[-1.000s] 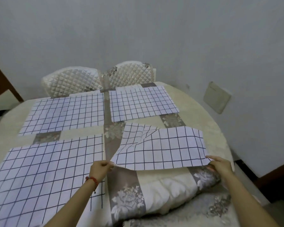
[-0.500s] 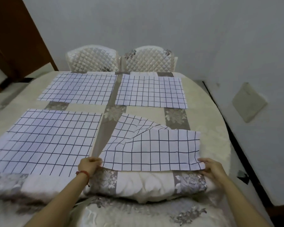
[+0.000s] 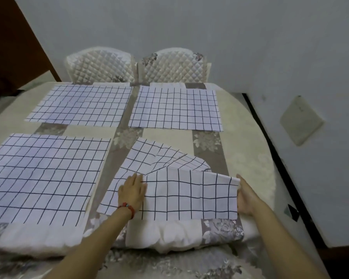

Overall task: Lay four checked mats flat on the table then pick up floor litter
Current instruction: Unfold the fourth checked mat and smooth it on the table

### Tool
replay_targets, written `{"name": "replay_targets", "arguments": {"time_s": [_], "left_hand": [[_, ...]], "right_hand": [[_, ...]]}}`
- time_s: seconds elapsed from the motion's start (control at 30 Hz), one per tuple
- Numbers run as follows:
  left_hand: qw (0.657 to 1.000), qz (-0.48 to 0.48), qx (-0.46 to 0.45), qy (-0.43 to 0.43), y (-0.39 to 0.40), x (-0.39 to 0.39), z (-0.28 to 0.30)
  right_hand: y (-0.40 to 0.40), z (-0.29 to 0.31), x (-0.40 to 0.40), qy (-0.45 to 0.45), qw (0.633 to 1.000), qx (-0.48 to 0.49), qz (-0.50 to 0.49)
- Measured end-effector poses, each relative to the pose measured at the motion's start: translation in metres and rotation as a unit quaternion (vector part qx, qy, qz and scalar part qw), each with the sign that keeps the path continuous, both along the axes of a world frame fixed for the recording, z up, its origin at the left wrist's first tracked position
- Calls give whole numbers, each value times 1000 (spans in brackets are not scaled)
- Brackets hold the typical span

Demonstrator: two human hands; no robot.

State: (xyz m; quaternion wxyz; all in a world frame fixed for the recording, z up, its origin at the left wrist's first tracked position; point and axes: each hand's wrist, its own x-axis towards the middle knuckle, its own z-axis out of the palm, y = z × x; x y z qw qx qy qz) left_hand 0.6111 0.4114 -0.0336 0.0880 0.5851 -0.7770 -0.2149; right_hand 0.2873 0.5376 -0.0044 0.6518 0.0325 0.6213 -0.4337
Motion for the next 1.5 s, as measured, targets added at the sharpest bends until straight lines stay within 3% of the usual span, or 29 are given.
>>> {"name": "replay_targets", "arguments": {"time_s": [0.07,0.2,0.3,0.43,0.53,0.6,0.77,0.9,1.2,1.5], "left_hand": [[999,-23,25,-43,-2,-3,-13],[989,-57,58,-120,-4,1,-38],[988,-62,43,-136,0,3,-44],[990,-33,41,-132,3,2,-46],[990,-15,44,-136,5,-1,-44],[989,-8,45,-141,6,-3,-41],[987,13,49,-151,10,-6,-38],[987,22,51,-148,11,-8,-37],[988,34,57,-142,13,-8,-36],[990,50,54,-119,13,-7,-41]], "right_hand": [[-11,3,0,-24,1000,0,-10],[-31,4,4,51,995,35,78],[-44,1,1,194,980,38,14],[-66,10,-16,424,903,-59,-42],[-77,12,-26,451,883,-123,-36],[-81,10,-29,474,874,-104,-19],[-81,-12,-33,367,929,54,1],[-76,-29,-29,348,934,82,11],[-79,-36,-23,544,833,81,64],[-79,-48,-13,605,785,89,99]]}}
